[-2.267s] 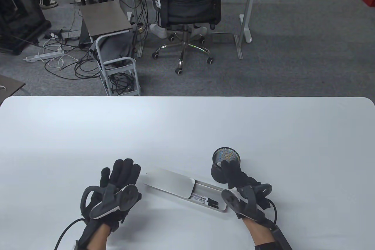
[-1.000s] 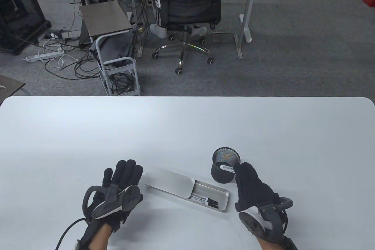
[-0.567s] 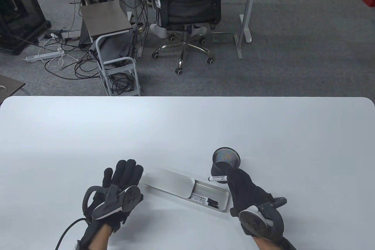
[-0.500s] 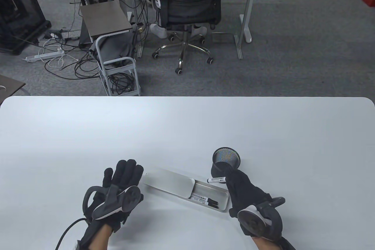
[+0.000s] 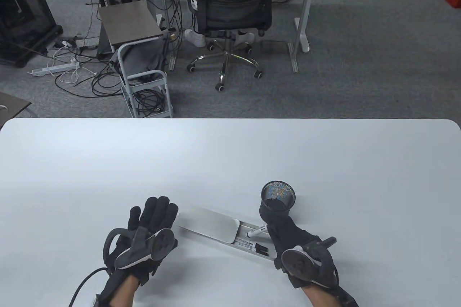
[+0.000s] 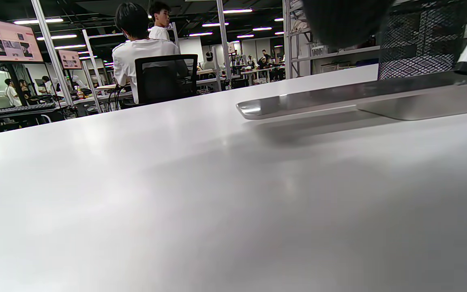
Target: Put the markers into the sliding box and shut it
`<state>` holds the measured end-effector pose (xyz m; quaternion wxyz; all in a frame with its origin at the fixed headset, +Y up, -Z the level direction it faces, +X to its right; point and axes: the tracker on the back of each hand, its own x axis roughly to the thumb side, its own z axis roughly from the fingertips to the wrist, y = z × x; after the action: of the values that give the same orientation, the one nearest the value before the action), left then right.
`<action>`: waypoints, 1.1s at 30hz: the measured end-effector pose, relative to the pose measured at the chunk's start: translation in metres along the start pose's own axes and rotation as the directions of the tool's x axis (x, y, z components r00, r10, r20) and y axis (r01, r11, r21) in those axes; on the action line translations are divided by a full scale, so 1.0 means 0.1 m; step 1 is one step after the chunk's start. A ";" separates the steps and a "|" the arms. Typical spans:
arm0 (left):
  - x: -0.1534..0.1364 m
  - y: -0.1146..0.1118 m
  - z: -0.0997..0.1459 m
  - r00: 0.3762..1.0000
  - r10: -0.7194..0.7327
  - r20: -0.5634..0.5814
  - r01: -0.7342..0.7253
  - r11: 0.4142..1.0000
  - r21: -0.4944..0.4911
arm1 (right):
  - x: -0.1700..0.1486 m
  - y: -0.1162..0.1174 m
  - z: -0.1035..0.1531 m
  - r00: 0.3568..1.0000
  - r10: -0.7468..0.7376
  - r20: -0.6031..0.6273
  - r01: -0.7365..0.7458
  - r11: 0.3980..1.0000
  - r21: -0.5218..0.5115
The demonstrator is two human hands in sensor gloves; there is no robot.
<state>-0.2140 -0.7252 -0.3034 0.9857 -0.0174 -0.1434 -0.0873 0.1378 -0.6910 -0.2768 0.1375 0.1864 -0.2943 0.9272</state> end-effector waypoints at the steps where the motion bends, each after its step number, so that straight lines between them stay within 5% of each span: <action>1: 0.00 0.00 0.00 1.000 -0.001 0.001 0.001 1.000 -0.001 | 0.00 0.01 0.00 1.000 -0.004 0.000 0.004 1.000 -0.001; 21: 0.03 0.01 -0.01 1.000 -0.004 0.013 0.004 1.000 0.002 | -0.02 0.18 -0.03 1.000 -0.010 -0.023 0.012 0.994 0.105; 33: 0.04 0.00 -0.02 1.000 -0.005 0.015 0.005 1.000 0.002 | -0.08 0.31 -0.05 1.000 -0.005 -0.029 0.012 0.968 0.252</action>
<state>-0.2100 -0.7255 -0.3040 0.9843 -0.0166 -0.1512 -0.0892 0.1318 -0.7141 -0.2991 0.1210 0.1905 -0.1713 0.9590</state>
